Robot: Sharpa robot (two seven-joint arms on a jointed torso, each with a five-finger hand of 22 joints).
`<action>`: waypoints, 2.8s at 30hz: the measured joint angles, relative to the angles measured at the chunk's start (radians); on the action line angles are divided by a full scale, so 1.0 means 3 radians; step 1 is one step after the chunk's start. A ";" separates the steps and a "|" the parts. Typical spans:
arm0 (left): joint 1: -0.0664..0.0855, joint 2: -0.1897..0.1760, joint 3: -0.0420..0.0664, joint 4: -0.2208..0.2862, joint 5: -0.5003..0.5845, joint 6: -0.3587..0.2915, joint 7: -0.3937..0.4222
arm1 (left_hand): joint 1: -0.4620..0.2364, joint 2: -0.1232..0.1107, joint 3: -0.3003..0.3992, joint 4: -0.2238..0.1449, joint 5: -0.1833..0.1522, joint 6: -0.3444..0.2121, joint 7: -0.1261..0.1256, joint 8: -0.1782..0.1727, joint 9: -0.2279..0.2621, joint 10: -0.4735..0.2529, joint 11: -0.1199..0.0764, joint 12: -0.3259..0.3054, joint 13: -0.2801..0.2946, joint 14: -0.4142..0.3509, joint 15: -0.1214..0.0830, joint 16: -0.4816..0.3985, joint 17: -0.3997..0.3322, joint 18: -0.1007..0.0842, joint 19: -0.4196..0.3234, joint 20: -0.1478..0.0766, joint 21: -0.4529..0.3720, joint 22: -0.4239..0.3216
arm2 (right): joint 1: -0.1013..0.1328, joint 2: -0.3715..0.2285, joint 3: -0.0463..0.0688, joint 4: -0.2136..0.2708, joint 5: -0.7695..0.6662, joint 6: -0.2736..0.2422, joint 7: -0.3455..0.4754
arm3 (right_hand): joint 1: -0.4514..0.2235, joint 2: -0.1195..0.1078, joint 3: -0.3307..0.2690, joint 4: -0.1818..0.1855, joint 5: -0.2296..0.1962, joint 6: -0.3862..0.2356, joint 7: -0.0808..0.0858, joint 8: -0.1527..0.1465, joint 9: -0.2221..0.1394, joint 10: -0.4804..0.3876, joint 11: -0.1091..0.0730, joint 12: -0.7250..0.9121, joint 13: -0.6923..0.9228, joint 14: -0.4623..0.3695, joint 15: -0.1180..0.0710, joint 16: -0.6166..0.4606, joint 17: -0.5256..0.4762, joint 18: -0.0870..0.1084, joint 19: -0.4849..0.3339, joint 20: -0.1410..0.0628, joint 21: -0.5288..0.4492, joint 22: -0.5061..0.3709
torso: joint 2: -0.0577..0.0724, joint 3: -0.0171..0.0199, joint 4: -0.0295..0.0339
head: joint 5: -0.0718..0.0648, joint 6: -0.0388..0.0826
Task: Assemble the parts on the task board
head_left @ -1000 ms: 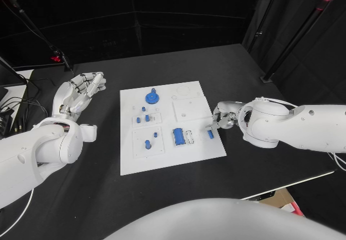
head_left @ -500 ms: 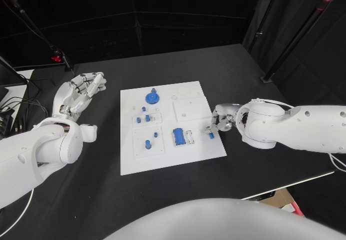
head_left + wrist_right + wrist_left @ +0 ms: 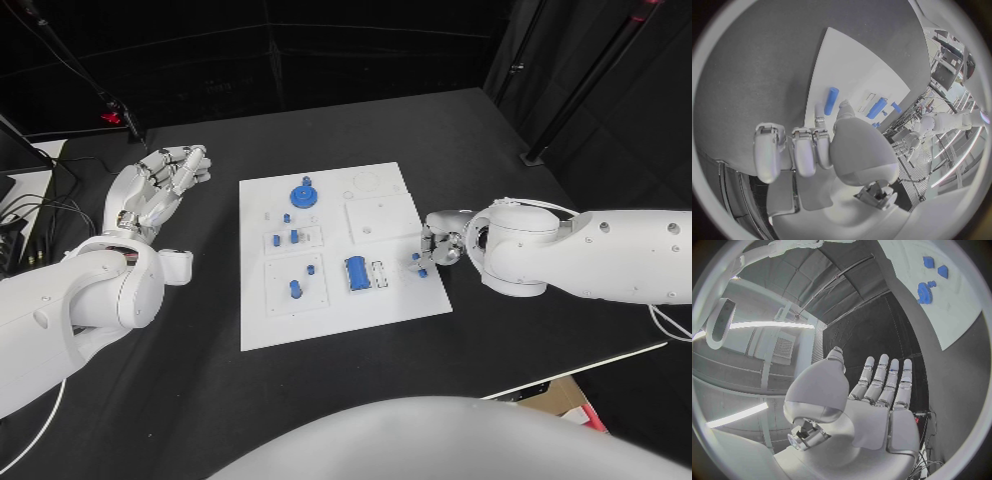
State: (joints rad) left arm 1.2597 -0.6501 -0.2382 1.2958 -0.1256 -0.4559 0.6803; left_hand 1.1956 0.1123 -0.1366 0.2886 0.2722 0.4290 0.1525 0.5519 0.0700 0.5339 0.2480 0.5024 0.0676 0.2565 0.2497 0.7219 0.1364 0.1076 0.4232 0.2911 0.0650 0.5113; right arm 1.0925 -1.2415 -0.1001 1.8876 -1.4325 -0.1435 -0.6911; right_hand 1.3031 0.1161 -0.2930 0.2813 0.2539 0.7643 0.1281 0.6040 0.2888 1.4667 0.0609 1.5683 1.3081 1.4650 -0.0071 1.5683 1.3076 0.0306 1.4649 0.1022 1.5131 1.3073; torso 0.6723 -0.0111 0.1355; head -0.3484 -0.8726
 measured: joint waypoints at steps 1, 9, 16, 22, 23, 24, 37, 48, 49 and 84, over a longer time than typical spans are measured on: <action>0.0000 0.0000 0.0000 0.0000 0.0000 0.0000 0.0000 | 0.0000 0.0000 0.0000 0.0000 0.0000 0.0000 0.0000 0.0000 0.0000 0.0000 0.0000 0.0000 0.0000 0.0000 0.0000 0.0000 0.0000 0.0000 0.0000 0.0000 0.0000 0.0000 | 0.0001 0.0008 0.0000 -0.0003 -0.0006 0.0007 -0.0001 | 0.0013 0.0013 0.0008 -0.0008 0.0009 -0.0001 0.0006 0.0005 -0.0001 0.0000 0.0000 0.0000 0.0001 0.0000 0.0000 0.0000 0.0000 0.0000 0.0000 0.0000 0.0000 0.0000 | 0.0000 0.0000 0.0000 | 0.0000 0.0000; -0.0001 -0.0003 0.0000 0.0002 0.0000 0.0001 0.0000 | 0.0000 0.0000 0.0000 0.0000 0.0000 0.0000 0.0000 0.0000 0.0000 0.0000 0.0000 0.0000 0.0000 0.0000 0.0000 0.0000 0.0000 0.0000 0.0000 0.0000 0.0000 0.0000 | 0.0003 0.0075 0.0006 -0.0028 -0.0052 0.0053 -0.0008 | 0.0142 0.0028 0.0079 -0.0042 0.0010 -0.0010 -0.0005 0.0003 0.0005 0.0000 0.0000 0.0003 0.0009 0.0000 0.0000 0.0000 0.0000 0.0000 0.0000 0.0000 0.0000 0.0000 | 0.0000 0.0001 -0.0001 | -0.0004 0.0000; -0.0001 -0.0003 0.0000 0.0002 0.0000 0.0003 0.0000 | 0.0000 0.0000 -0.0009 0.0009 0.0000 0.0000 0.0000 0.0014 0.0000 0.0000 0.0000 0.0000 -0.0003 0.0000 0.0000 0.0000 -0.0005 0.0000 0.0000 0.0000 0.0000 -0.0005 | 0.0004 0.0117 -0.0008 -0.0069 -0.0086 0.0075 -0.0008 | 0.0205 0.0033 0.0104 -0.0048 0.0010 -0.0009 -0.0005 -0.0003 0.0499 0.0000 0.0000 0.0022 0.0009 0.0000 0.0000 0.0000 0.0000 0.0000 0.0000 0.0000 0.0014 0.0000 | 0.0000 0.0001 -0.0001 | -0.0004 0.0000; -0.0002 -0.0002 0.0000 0.0002 0.0000 0.0005 0.0000 | 0.0000 0.0000 -0.0009 0.0009 0.0000 0.0000 0.0000 0.0014 0.0000 0.0000 0.0000 0.0000 -0.0003 0.0000 0.0000 0.0000 -0.0005 0.0000 0.0000 0.0000 0.0000 -0.0005 | 0.0003 0.0131 -0.0075 -0.0072 -0.0095 0.0079 -0.0003 | 0.0276 0.0009 0.0153 -0.0092 -0.0042 -0.0014 -0.0011 -0.0025 0.1803 -0.0001 0.0001 0.0032 0.0011 0.0000 0.0000 0.0000 0.0000 0.0000 0.0000 0.0000 0.0014 0.0000 | 0.0000 0.0001 0.0000 | -0.0005 0.0000; -0.0002 -0.0002 0.0000 0.0002 0.0000 0.0005 0.0000 | 0.0000 0.0000 -0.0009 0.0009 0.0000 0.0000 0.0000 0.0013 0.0000 0.0000 0.0000 0.0000 -0.0003 0.0000 0.0000 0.0000 -0.0005 0.0000 0.0000 0.0000 0.0000 -0.0005 | 0.0006 0.0133 -0.0078 -0.0073 -0.0095 0.0081 -0.0003 | 0.0306 0.0004 0.0180 -0.0106 -0.0070 -0.0014 -0.0011 -0.0026 0.1802 -0.0001 0.0001 0.0032 0.0013 0.0000 0.0000 0.0000 0.0000 0.0000 0.0000 0.0000 0.0014 0.0000 | 0.0000 0.0001 0.0000 | -0.0004 0.0000; -0.0002 -0.0002 0.0000 0.0002 0.0000 0.0006 0.0000 | 0.0000 0.0000 -0.0009 0.0009 0.0000 0.0000 0.0000 0.0014 0.0000 0.0000 0.0000 0.0000 -0.0003 0.0000 0.0000 0.0000 -0.0005 0.0000 0.0000 0.0000 0.0000 -0.0005 | 0.0009 0.0137 -0.0081 -0.0073 -0.0095 0.0081 0.0000 | 0.0342 0.0004 0.0203 -0.0128 -0.0095 -0.0014 -0.0011 -0.0030 0.1785 -0.0006 0.0006 0.0032 0.0013 0.0000 0.0001 0.0000 0.0000 0.0000 0.0000 0.0000 0.0014 0.0000 | 0.0000 0.0001 0.0000 | -0.0003 0.0000; -0.0003 -0.0002 0.0000 0.0003 0.0000 0.0010 0.0000 | 0.0000 0.0000 -0.0009 0.0009 0.0000 0.0000 0.0000 0.0013 0.0000 0.0000 0.0000 0.0000 -0.0003 0.0000 0.0000 0.0000 -0.0008 0.0000 0.0000 0.0000 0.0000 -0.0005 | 0.0021 0.0161 -0.0085 -0.0060 -0.0086 0.0077 0.0043 | 0.0558 -0.0130 0.0999 -0.0008 -0.0560 0.0011 -0.0021 -0.0200 0.1726 0.0000 -0.0025 -0.0001 -0.0008 0.0000 0.0002 0.0000 -0.0001 0.0000 0.0000 0.0000 0.0052 0.0000 | 0.0000 0.0001 0.0000 | 0.0001 0.0000; -0.0003 -0.0006 0.0000 0.0003 0.0000 0.0012 0.0000 | 0.0000 0.0000 -0.0009 0.0009 0.0000 0.0000 0.0000 0.0013 0.0000 0.0000 0.0000 0.0000 -0.0002 0.0000 0.0000 0.0000 -0.0012 0.0000 0.0000 0.0000 0.0000 -0.0005 | 0.0006 0.0116 -0.0102 -0.0058 0.0116 -0.0167 0.0168 | 0.0424 -0.0339 0.1694 -0.0091 -0.0452 0.0466 0.0088 -0.0877 0.2155 0.0014 -0.0037 -0.0013 0.0000 0.0000 0.0001 0.0000 -0.0001 -0.0030 0.0007 -0.0007 0.0067 0.0000 | 0.0000 0.0001 -0.0001 | 0.0009 0.0000; -0.0003 -0.0007 0.0000 0.0003 0.0000 0.0012 0.0000 | 0.0000 0.0000 -0.0009 0.0009 0.0000 0.0000 0.0000 0.0013 0.0000 0.0000 0.0000 0.0000 -0.0002 0.0000 0.0000 0.0000 -0.0012 0.0000 0.0000 0.0000 0.0000 -0.0005 | 0.0003 0.0103 -0.0105 -0.0052 0.0173 -0.0213 0.0196 | 0.0414 -0.0349 0.1731 -0.0112 -0.0439 0.0482 0.0104 -0.0907 0.2155 0.0014 -0.0037 -0.0013 0.0000 0.0000 0.0001 0.0000 -0.0001 -0.0030 0.0007 -0.0007 0.0067 0.0000 | 0.0000 0.0001 -0.0001 | 0.0010 0.0000; -0.0010 0.0003 0.0000 -0.0014 0.0000 0.0017 0.0000 | 0.0014 0.0014 -0.0009 0.0009 0.0000 -0.0012 0.0012 0.0013 0.0000 0.0000 0.0000 0.0015 -0.0002 0.0000 0.0000 0.0000 -0.0018 0.0000 0.0000 0.0000 0.0000 -0.0010 | 0.0057 -0.0114 -0.0132 0.0150 0.1946 -0.0788 0.1061 | 0.0278 -0.0449 0.2063 -0.0586 -0.0035 0.0815 0.0080 -0.1183 -0.0667 0.0000 -0.0049 -0.0013 -0.0001 0.0000 0.0001 0.0000 -0.0001 -0.0028 0.0007 -0.0007 0.0067 0.0000 | 0.0001 -0.0001 0.0004 | 0.0053 0.0000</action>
State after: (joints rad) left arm 1.2568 -0.6492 -0.2381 1.2917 -0.1255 -0.4509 0.6803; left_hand 1.1997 0.1164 -0.1393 0.2913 0.2722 0.4254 0.1561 0.5559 0.0700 0.5340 0.2480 0.5070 0.0671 0.2565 0.2497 0.7218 0.1311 0.1077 0.4232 0.2911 0.0650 0.5082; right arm 1.1095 -1.2756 -0.1396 1.9325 -0.8487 -0.3800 -0.3728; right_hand 1.3865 -0.0186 0.3258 0.1055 0.2433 1.0088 0.1521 0.2492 0.0887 1.4667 0.0461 1.5644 1.3079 1.4649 -0.0069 1.5683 1.3073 0.0223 1.4669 0.1002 1.5331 1.3073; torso 0.6726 -0.0113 0.1367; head -0.3326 -0.8726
